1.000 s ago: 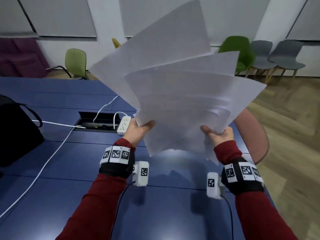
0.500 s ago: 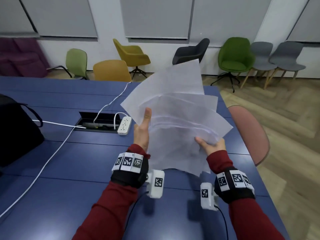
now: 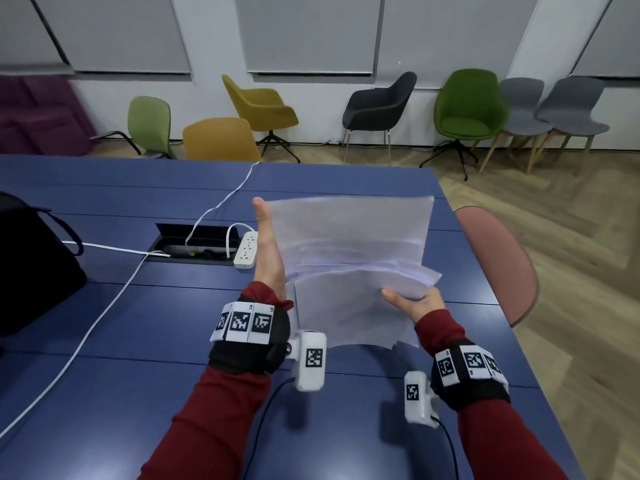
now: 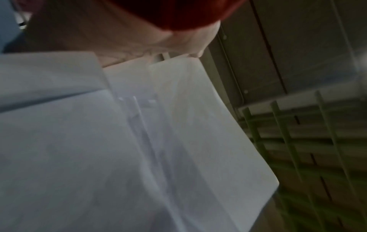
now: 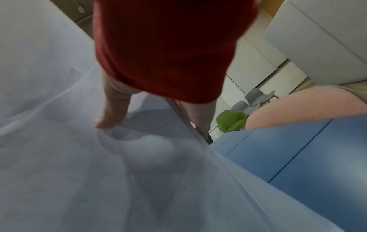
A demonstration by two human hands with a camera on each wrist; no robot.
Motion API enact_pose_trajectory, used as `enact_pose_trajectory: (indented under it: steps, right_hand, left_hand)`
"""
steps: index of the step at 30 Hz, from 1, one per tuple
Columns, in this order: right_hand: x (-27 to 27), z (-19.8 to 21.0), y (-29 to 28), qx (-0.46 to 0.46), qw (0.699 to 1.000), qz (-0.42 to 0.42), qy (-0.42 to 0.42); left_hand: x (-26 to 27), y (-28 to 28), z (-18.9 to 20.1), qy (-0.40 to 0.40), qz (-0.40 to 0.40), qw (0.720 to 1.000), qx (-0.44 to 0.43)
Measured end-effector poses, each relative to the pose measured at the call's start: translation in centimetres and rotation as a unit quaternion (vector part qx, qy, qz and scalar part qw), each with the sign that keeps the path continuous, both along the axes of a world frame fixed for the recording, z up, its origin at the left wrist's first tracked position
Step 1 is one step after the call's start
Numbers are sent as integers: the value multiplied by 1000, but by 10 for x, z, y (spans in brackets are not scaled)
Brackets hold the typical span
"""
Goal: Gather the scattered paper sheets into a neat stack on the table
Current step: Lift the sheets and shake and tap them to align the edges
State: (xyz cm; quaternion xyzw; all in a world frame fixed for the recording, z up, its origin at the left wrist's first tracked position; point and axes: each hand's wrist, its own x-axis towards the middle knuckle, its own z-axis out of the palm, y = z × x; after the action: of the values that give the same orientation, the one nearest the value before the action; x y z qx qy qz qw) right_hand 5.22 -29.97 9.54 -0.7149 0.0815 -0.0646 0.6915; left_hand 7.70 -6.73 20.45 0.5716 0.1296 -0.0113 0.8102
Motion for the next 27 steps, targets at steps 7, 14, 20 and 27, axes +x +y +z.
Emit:
enact_pose_trajectory:
  steps: [7,14,20,27]
  right_hand:
    - [1,2,8,-7,999,-32,-3]
    - [1,32,12,31,989,-133,-51]
    - [-9,25,22,32,993,-101,-42]
    - [5,33,41,41,985,-166,-20]
  left_hand:
    - [4,-18,-26,39,8,988,151]
    - [1,-3,-31,-95,-10,989,109]
    - [-10,-6,-61,-79,-41,988,126]
    - [-13,-11,-69,-78,12,989,123]
